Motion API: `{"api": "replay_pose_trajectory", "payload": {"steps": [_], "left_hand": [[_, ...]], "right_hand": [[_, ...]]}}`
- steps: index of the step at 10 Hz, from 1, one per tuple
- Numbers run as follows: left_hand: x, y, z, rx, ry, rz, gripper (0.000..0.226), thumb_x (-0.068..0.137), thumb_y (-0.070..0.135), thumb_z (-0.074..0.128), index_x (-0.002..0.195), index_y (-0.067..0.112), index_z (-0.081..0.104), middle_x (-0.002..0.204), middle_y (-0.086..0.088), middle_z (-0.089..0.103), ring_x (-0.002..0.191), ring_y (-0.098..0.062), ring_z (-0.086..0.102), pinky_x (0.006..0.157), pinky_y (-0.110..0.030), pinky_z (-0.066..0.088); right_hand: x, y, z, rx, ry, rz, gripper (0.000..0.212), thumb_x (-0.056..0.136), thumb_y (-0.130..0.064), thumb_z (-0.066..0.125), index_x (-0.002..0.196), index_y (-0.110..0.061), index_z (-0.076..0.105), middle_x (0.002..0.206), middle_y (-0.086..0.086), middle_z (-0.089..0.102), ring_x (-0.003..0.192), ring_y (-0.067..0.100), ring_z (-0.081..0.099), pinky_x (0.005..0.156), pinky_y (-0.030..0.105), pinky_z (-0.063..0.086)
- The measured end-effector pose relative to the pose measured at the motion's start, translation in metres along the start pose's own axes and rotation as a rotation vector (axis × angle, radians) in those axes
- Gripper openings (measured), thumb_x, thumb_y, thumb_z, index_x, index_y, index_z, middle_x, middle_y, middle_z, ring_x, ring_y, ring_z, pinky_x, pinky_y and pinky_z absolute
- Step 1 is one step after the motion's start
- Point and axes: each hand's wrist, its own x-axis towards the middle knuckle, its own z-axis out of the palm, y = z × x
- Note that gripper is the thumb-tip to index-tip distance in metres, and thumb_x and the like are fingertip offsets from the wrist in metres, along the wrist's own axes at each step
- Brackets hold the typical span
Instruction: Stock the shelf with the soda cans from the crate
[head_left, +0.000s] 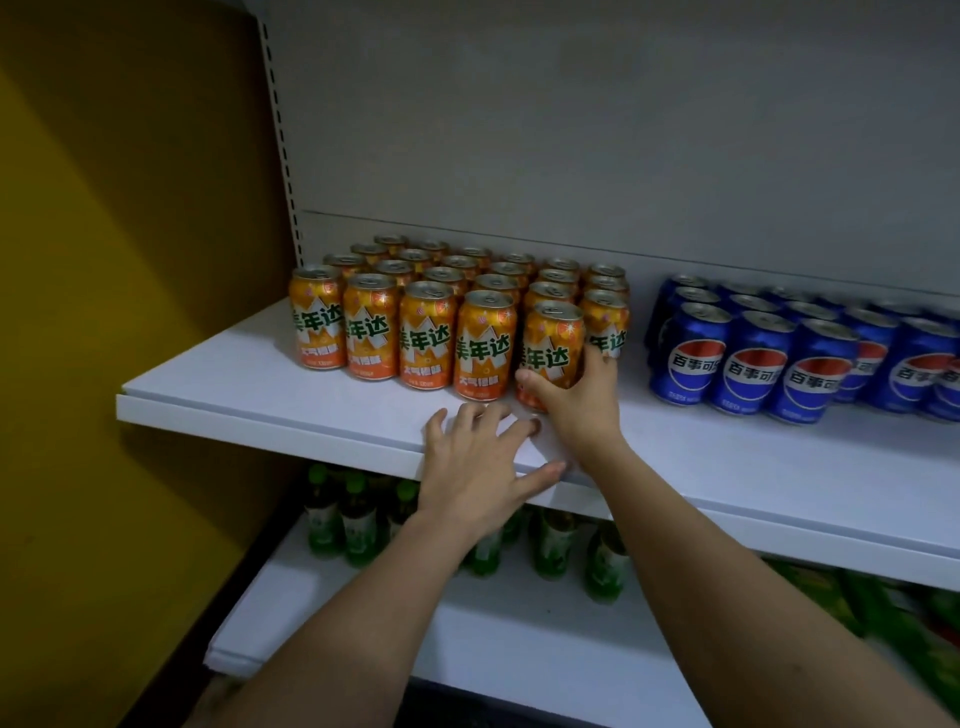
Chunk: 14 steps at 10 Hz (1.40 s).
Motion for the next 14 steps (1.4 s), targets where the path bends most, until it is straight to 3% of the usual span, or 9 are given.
{"api": "replay_pose_trajectory", "payload": {"steps": [2,3,4,5,7,9,12,13,14], "left_hand": [[-0.003,-0.005,-0.004,-0.167,0.032,0.062,0.063,0.086,0.078,0.028,0.138,0.045,0.040,0.145,0.014,0.036,0.135,-0.013,0.029,0.113,-0.045,0.019],[0.003,-0.037,-0.024,-0.443,0.237,-0.024,0.057,0.089,0.058,0.056,0.141,0.044,0.036,0.148,0.013,0.029,0.138,-0.012,0.028,0.112,-0.044,0.029],[0.019,-0.101,-0.037,-0.483,0.490,-0.405,0.087,0.080,0.060,0.069,0.148,0.039,0.020,0.158,0.002,0.016,0.144,-0.026,0.021,0.112,-0.057,0.029],[0.029,-0.138,-0.028,-0.497,0.374,-0.632,0.125,0.061,0.077,0.069,0.153,0.038,-0.007,0.164,-0.008,0.006,0.148,-0.035,0.015,0.114,-0.062,0.023],[0.035,-0.146,-0.016,-0.390,0.273,-0.569,0.128,0.057,0.086,0.062,0.147,0.048,-0.022,0.165,-0.003,0.002,0.147,-0.036,0.021,0.111,-0.062,0.029],[0.034,-0.149,-0.011,-0.345,0.324,-0.541,0.118,0.073,0.068,0.070,0.149,0.046,-0.017,0.164,-0.004,0.008,0.144,-0.037,0.027,0.107,-0.063,0.033],[0.031,-0.146,-0.012,-0.337,0.342,-0.521,0.114,0.076,0.063,0.071,0.149,0.045,-0.015,0.165,-0.001,0.006,0.146,-0.033,0.026,0.105,-0.060,0.036],[0.027,-0.141,-0.024,-0.362,0.246,-0.549,0.106,0.084,0.060,0.064,0.153,0.035,-0.013,0.164,-0.007,0.009,0.146,-0.033,0.025,0.111,-0.054,0.030],[0.007,-0.108,-0.028,-0.249,0.039,-0.631,0.076,0.100,0.048,0.041,0.156,0.012,0.006,0.162,-0.014,0.019,0.147,-0.033,0.018,0.120,-0.048,0.015]], "right_hand": [[-0.001,0.003,-0.003,0.022,-0.060,0.003,0.073,0.057,-0.049,0.084,0.118,-0.028,0.049,0.117,-0.004,0.065,0.106,0.014,0.065,0.090,0.046,0.056],[0.002,0.007,0.000,0.026,-0.060,-0.004,0.078,0.049,-0.060,0.081,0.115,-0.033,0.050,0.117,-0.005,0.064,0.105,0.014,0.065,0.089,0.046,0.057],[0.005,0.010,0.003,0.035,-0.044,0.003,0.079,0.046,-0.061,0.081,0.114,-0.035,0.049,0.119,-0.005,0.062,0.106,0.014,0.064,0.090,0.045,0.056],[0.007,0.012,0.006,0.028,-0.031,-0.004,0.081,0.044,-0.063,0.079,0.112,-0.034,0.047,0.119,-0.003,0.060,0.107,0.016,0.063,0.090,0.046,0.055],[0.009,0.014,0.008,0.037,-0.038,-0.016,0.085,0.042,-0.064,0.076,0.114,-0.032,0.045,0.121,-0.001,0.058,0.109,0.019,0.061,0.092,0.047,0.054],[0.011,0.016,0.008,0.025,-0.029,-0.071,0.076,0.058,-0.043,0.088,0.118,-0.026,0.045,0.123,0.000,0.057,0.112,0.020,0.059,0.095,0.047,0.053],[0.008,0.011,0.008,0.037,-0.049,-0.011,0.090,0.046,-0.058,0.081,0.121,-0.026,0.042,0.123,-0.001,0.057,0.112,0.019,0.059,0.094,0.046,0.054],[0.002,0.002,-0.005,0.073,-0.106,0.104,0.086,0.056,-0.046,0.089,0.124,-0.024,0.042,0.129,0.001,0.055,0.115,0.020,0.058,0.097,0.047,0.052],[-0.018,-0.019,-0.029,0.176,-0.254,0.189,0.092,0.072,-0.034,0.087,0.144,-0.021,0.030,0.147,0.002,0.044,0.131,0.022,0.049,0.108,0.045,0.044]]}}
